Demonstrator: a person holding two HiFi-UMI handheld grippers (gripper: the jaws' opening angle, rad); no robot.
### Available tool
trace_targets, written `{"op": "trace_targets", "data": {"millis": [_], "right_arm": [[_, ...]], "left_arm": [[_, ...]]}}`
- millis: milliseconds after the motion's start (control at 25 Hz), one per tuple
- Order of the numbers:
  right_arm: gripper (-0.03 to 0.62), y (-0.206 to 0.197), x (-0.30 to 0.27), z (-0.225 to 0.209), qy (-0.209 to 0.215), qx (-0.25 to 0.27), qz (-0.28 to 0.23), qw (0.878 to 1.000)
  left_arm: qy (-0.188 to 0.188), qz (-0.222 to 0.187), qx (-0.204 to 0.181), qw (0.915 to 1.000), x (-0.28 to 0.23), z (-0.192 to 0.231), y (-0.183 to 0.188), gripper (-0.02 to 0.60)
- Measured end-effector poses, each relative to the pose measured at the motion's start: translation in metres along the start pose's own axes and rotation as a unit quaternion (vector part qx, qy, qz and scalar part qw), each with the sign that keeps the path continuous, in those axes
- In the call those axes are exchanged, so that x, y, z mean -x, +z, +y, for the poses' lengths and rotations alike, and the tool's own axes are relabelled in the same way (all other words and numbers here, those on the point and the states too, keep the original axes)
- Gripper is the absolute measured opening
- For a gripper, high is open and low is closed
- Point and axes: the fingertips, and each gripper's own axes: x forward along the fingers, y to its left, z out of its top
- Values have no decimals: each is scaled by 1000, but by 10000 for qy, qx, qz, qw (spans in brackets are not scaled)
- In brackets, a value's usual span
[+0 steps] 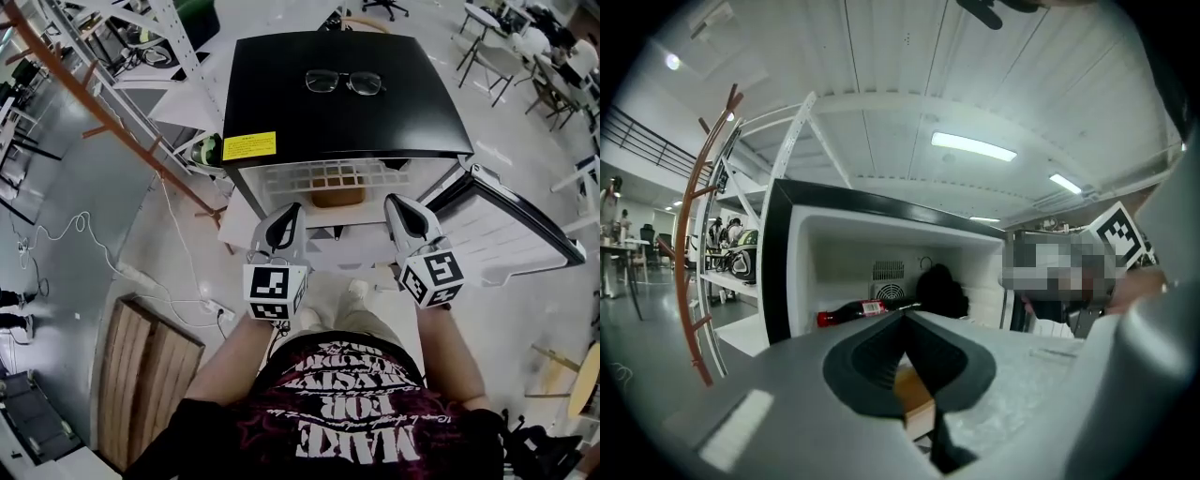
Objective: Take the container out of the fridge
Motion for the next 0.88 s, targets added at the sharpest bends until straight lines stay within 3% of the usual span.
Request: {"op": "trace_targets", "data": {"millis": [880], "right_arm": [[26, -86, -48, -31, 302, -152, 928, 9951]], "left_arm": [[468, 829, 375, 9947, -50, 20, -73, 0]]}}
